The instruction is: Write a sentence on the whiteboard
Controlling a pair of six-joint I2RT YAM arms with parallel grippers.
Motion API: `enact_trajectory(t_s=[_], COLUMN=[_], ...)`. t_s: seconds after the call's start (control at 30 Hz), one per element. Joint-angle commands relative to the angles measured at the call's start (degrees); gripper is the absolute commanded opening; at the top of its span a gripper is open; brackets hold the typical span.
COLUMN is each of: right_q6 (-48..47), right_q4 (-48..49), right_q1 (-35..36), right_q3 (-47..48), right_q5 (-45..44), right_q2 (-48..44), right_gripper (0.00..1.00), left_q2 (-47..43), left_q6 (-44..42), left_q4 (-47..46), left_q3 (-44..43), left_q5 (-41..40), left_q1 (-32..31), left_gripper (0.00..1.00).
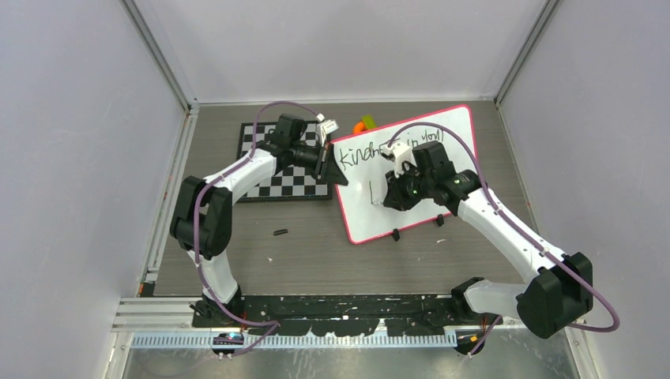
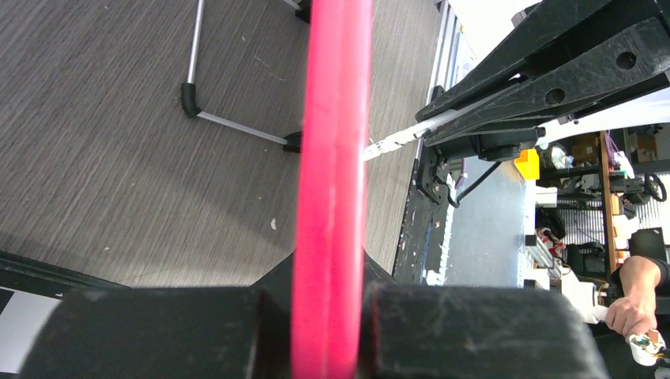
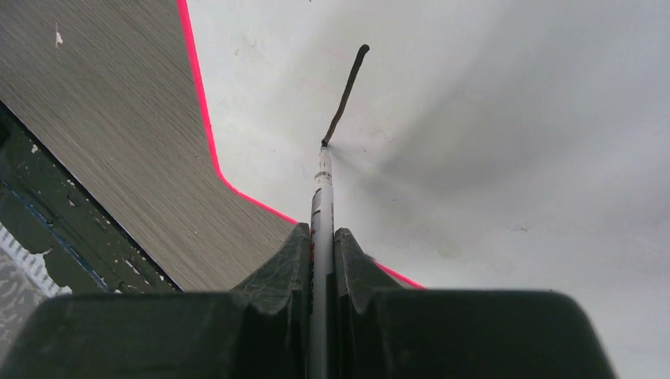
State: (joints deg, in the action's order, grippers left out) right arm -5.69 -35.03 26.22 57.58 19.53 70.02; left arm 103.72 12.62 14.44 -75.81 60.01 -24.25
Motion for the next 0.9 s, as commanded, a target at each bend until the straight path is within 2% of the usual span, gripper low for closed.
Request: enact_trajectory(t_s=[0.0, 0.37, 0.73, 0.87], right_q6=[-0.7, -0.9, -1.8, -2.0], right_q4=[0.4, 0.8, 0.6, 0.8], right_q1=[0.3, 0.3, 0.3, 0.3], right_q3=[3.1, 7.6, 7.5, 7.2], right_q5=[-1.1, -3.4, -3.6, -6.1], right_q2=[-0.7, 1.3, 1.9, 1.8], right_gripper=[0.0, 0.0, 0.0, 0.0], left_q2=[-0.3, -0.8, -0.9, -1.1], left_q6=[0.6, -0.3, -0.8, -1.0], left_q4=[-1.1, -0.3, 0.1, 0.5], left_q3=[-0.9, -0.9, -0.9, -0.7], left_q5=[-0.7, -0.8, -0.8, -1.0], left_q1=[-0.2, -0.2, -0.2, -0.2], left_gripper=[0.0, 0.0, 0.0, 0.0])
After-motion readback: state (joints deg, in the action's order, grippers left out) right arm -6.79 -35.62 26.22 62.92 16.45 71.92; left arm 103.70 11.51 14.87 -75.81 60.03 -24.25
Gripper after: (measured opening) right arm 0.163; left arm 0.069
